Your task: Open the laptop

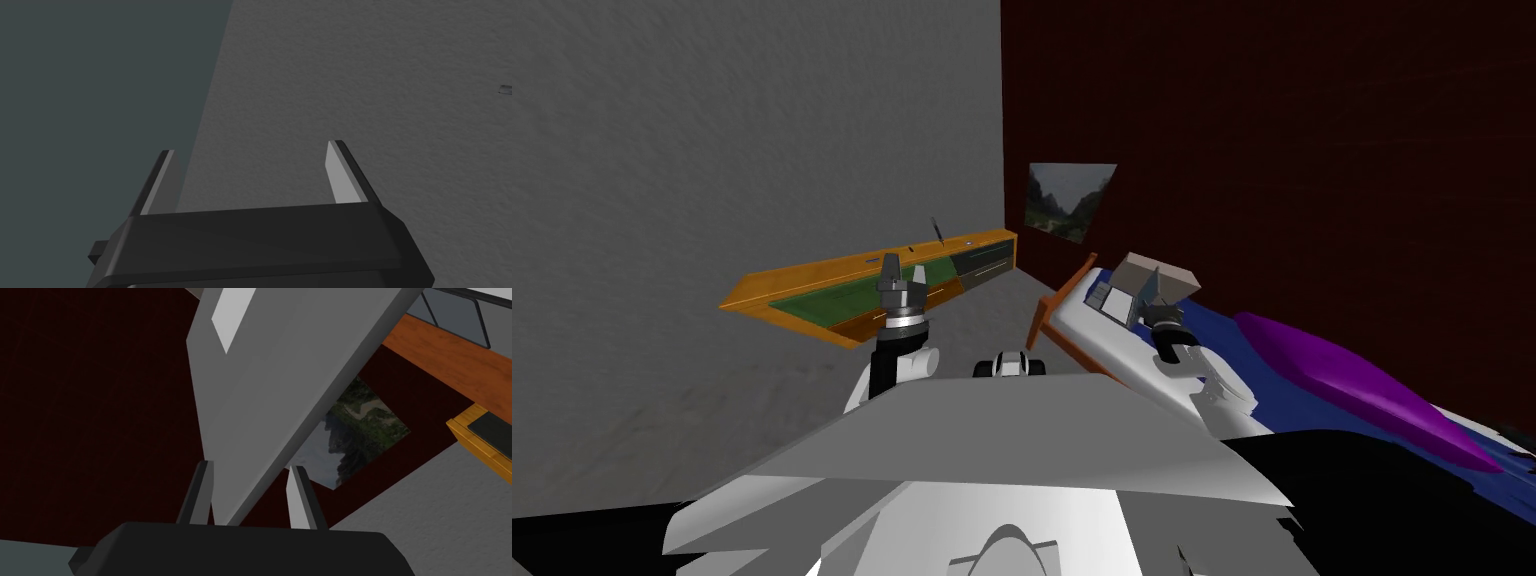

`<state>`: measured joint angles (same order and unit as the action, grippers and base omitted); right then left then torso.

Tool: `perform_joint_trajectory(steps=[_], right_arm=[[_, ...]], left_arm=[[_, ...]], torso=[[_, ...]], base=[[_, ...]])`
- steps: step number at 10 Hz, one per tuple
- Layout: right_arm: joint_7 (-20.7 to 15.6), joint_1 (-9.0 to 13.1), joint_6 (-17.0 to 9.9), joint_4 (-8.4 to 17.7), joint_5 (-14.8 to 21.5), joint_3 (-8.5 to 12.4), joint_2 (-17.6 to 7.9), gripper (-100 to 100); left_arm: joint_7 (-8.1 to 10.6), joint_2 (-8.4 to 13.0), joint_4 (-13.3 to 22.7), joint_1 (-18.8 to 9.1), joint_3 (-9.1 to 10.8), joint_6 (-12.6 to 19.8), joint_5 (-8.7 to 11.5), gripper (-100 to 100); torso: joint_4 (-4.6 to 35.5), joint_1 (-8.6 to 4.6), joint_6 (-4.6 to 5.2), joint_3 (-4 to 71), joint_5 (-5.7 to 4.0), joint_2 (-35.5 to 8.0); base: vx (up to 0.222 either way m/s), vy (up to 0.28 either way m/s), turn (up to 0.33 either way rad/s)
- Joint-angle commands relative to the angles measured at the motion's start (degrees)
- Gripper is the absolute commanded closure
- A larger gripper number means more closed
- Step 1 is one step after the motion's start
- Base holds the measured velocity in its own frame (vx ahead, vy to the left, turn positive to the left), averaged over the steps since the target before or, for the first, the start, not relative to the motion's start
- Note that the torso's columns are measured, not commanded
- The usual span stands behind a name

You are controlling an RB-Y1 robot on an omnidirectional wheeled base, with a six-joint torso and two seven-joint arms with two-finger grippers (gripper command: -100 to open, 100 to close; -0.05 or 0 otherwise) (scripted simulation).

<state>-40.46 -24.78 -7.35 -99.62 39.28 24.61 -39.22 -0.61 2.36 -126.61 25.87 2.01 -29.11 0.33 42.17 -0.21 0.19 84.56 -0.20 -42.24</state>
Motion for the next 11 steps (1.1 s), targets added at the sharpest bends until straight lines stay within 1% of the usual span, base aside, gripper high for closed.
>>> perform_joint_trajectory(steps=[1,2,3,4,5,6,7,8,9,10,11], right_arm=[[-0.3,-0.9,-3.8,1.1,-0.1,-0.6,-1.9,100],[-0.6,-1.5,-5.8,2.0,-0.1,-0.9,-3.6,100],[-0.8,-2.1,-7.7,2.8,-0.2,-1.2,-5.2,100],[-0.8,-2.1,-8.8,2.8,-0.2,-1.2,-5.2,100],[-1.1,-2.7,-10.2,3.7,-0.2,-1.5,-6.9,100],[-1.1,-2.7,-11.3,3.7,-0.2,-1.5,-6.9,100],[-1.4,-3.3,-12.9,4.5,-0.2,-1.8,-8.5,100],[-1.4,-3.3,-13.8,4.5,-0.2,-1.8,-8.5,100],[-1.6,-3.9,-15.8,5.4,-0.3,-2.0,-10.1,100],[-1.9,-4.5,-17.6,6.2,-0.3,-2.3,-11.8,100],[-1.9,-4.5,-18.7,6.2,-0.3,-2.3,-11.8,100]], left_arm=[[0.0,0.0,0.0,0.0,0.0,0.0,0.0,0],[0.0,0.0,0.0,0.0,0.01,0.0,0.0,0],[0.0,0.0,0.0,0.0,0.0,0.0,0.0,0],[0.0,0.0,0.0,0.0,0.0,0.0,0.0,0],[0.0,0.0,0.0,0.0,0.0,0.0,0.0,0],[0.0,0.0,0.0,0.0,0.0,0.0,0.0,0],[0.0,0.0,0.0,0.0,0.01,0.0,0.0,0],[0.0,0.0,0.0,0.0,0.0,0.0,0.0,0],[0.0,0.0,0.0,0.0,0.01,0.0,0.0,0],[0.0,0.0,0.0,0.0,0.01,0.0,0.0,0],[0.0,0.0,0.0,0.0,0.0,0.0,0.0,0]], torso=[[0.0,-0.05,-0.13,0.1,0.05,0.1],[0.0,-0.01,-0.06,0.1,0.08,0.1],[0.0,0.03,-0.2,0.1,0.07,0.1],[0.0,-0.02,-0.23,0.0,0.03,0.0],[0.0,0.01,-0.07,0.0,0.07,0.1],[0.0,0.08,-0.24,0.1,0.1,0.1],[0.1,0.14,-0.18,0.1,0.18,0.1],[0.1,0.22,-0.32,0.1,0.2,0.1],[0.1,0.24,-0.14,0.1,0.28,0.0],[0.2,0.35,-0.26,0.0,0.31,-0.1],[0.2,0.48,-0.34,0.0,0.36,-0.1]], base=[[-0.073,0.0,0.209],[-0.075,0.011,0.265],[-0.127,0.011,0.368],[-0.093,0.022,0.263],[-0.08,0.025,0.302],[-0.063,0.021,0.204],[-0.07,0.022,0.297],[-0.061,0.014,0.157],[-0.07,0.026,0.281],[-0.104,0.049,0.466],[-0.084,0.039,0.229]])
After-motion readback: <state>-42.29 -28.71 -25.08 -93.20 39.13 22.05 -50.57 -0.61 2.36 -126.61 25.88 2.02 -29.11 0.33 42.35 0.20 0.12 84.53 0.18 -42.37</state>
